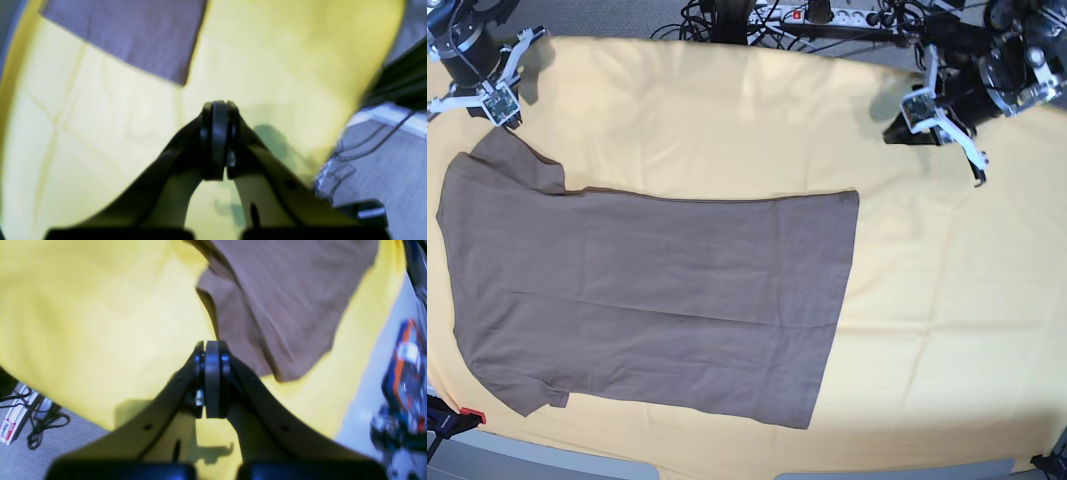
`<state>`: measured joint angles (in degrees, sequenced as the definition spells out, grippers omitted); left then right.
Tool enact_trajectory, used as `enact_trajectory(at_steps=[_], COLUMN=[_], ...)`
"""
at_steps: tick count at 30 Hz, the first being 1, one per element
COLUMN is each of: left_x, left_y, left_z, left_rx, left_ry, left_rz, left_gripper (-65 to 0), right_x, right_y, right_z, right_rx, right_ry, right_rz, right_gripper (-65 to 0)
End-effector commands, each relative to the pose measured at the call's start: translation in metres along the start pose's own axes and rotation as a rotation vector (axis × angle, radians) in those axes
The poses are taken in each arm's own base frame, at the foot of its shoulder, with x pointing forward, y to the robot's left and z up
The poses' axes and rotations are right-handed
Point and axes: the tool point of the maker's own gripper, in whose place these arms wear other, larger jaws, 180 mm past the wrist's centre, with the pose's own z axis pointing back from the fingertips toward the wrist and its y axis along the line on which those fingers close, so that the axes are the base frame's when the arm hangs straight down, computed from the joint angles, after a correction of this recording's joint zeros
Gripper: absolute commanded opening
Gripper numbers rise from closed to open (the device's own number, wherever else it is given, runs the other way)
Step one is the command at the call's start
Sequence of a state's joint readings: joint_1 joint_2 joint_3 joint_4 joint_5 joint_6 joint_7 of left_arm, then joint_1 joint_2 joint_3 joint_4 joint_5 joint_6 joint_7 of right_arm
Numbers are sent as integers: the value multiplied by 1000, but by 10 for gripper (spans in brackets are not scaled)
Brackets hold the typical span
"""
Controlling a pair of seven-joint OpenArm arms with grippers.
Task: Fold the T-shirt properly
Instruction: 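Move both grippers down to the shirt's shoulder corners and grasp them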
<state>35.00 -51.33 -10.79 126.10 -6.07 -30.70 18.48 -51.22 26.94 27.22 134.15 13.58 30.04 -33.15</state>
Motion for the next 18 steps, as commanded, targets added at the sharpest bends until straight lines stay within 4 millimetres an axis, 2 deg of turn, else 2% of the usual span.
enact_trajectory(at_steps=[1,3,5,6,7,9,10,18], left_x=[9,4,-1,-3,-6,-9,-11,-25], left_y=[5,10,17,21,23,30,33,63], left_z=[-1,-8,-18,-23,-28,-40,-45,-86], left_rx=[-13,-31,-37,-39,-43,-42,-39,-29], left_ry=[-48,-44,-31,-22,-13,3,12,85], left_rz=[-21,-49,-74,-93,-115,-151,-170,-319], left_gripper=[-650,-528,-377,-323,-297,-294,-294,-294], right_x=[9,8,10,10,11,10,10,9], right_y=[-1,-1,-2,-3,-3,-2,-3,-2], right_z=[2,-3,-7,-8,-9,-9,-9,-9], right_rx=[6,26,35,34,38,40,39,38], right_ry=[-42,-55,-73,-74,-77,-75,-74,-73], right_rz=[6,-18,-13,-13,-12,-12,-12,-18], right_gripper=[-650,-639,-521,-461,-408,-342,-332,-333])
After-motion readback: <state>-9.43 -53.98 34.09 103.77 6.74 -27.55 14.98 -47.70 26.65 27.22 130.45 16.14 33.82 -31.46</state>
